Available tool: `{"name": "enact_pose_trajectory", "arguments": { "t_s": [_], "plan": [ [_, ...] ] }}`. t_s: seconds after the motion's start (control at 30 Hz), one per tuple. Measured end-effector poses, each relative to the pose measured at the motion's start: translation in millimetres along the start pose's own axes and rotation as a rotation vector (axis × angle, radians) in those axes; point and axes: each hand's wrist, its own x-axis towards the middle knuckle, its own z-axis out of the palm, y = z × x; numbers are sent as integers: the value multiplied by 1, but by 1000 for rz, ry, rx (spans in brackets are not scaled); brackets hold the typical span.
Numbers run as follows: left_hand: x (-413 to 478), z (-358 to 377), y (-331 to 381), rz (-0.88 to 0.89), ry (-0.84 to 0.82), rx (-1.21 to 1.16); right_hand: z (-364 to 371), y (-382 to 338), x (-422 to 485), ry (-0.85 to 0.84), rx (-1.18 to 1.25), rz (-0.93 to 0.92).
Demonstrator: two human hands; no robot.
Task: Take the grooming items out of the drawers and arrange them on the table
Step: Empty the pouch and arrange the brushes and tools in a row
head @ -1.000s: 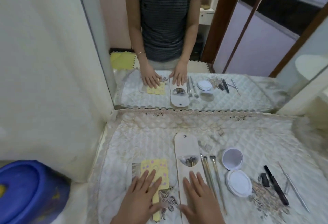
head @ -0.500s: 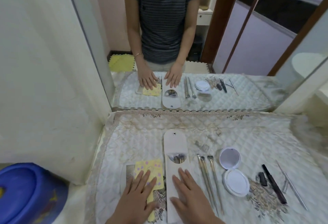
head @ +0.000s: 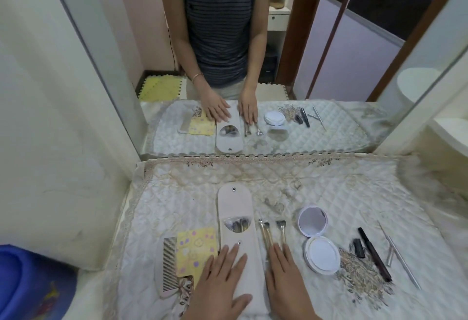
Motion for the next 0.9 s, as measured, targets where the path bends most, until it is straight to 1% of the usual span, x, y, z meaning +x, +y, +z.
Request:
{"name": "enact_pose_trajectory", "arguments": {
  "t_s": [0.03,0.13,0.2,0.33,0.4,0.53,0.63,0.77,0.9],
  "plan": [
    [-2,-1,-1,-12,-11,-4,1,0,1,8,-17,-20],
    [-4,0,-1,-35,-38,-3,7,6,7,-66,-98,-41],
    [-4,0,0,-31,-32,-10,10,10,7,-46,-124,-39],
    [0,-5,5,-6,1,-8,-1,13,7,8,20,-51],
    [3,-7,10,6,35,2,-10,12,10,40,32,-50],
    [20,-9,34,102,103,6,-13,12,10,61,41,-27],
    [39,-9,55,111,58,0,-9,13,7,84,87,-26],
    [50,-6,59,82,-35,-32,-7,21,6,-3,121,32],
    [47,-9,56,62,-40,-87,-7,16,9,11,104,30]
  ]
}}
